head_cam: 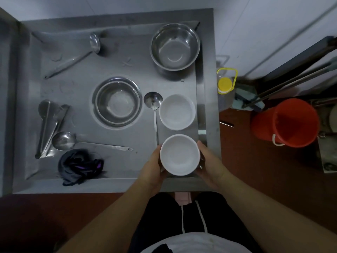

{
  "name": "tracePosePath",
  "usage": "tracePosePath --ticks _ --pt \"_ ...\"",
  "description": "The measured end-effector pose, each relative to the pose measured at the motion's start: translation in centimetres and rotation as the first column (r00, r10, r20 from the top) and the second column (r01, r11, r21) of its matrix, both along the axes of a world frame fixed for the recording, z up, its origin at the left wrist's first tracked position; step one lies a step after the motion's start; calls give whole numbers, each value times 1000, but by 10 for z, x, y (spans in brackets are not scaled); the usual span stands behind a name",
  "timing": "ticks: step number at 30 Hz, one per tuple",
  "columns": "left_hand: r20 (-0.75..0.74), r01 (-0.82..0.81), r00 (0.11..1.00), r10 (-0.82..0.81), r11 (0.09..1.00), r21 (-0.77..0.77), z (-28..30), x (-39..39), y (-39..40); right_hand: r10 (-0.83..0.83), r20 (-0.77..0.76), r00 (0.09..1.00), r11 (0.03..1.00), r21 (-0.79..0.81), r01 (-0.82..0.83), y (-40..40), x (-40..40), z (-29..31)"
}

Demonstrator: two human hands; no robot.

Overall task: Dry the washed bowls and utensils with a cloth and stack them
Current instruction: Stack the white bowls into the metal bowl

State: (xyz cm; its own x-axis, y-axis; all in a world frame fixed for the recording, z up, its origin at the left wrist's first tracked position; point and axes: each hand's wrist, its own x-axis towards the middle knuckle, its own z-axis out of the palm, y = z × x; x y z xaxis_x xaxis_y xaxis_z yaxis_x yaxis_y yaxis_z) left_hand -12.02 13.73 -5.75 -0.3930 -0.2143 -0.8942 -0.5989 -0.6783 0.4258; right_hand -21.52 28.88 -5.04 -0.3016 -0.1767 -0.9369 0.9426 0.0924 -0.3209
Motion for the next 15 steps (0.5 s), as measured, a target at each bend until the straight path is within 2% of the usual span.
tracePosePath --ticks 8,15 --pt "-106 31 994 -28 999 23 47 -3 -4 30 -42 999 1000 -7 -31 6 -14 41" --pt "-56 -37 998 32 995 -97 115 -38 1 83 -100 992 993 -78 -91 5 -47 90"
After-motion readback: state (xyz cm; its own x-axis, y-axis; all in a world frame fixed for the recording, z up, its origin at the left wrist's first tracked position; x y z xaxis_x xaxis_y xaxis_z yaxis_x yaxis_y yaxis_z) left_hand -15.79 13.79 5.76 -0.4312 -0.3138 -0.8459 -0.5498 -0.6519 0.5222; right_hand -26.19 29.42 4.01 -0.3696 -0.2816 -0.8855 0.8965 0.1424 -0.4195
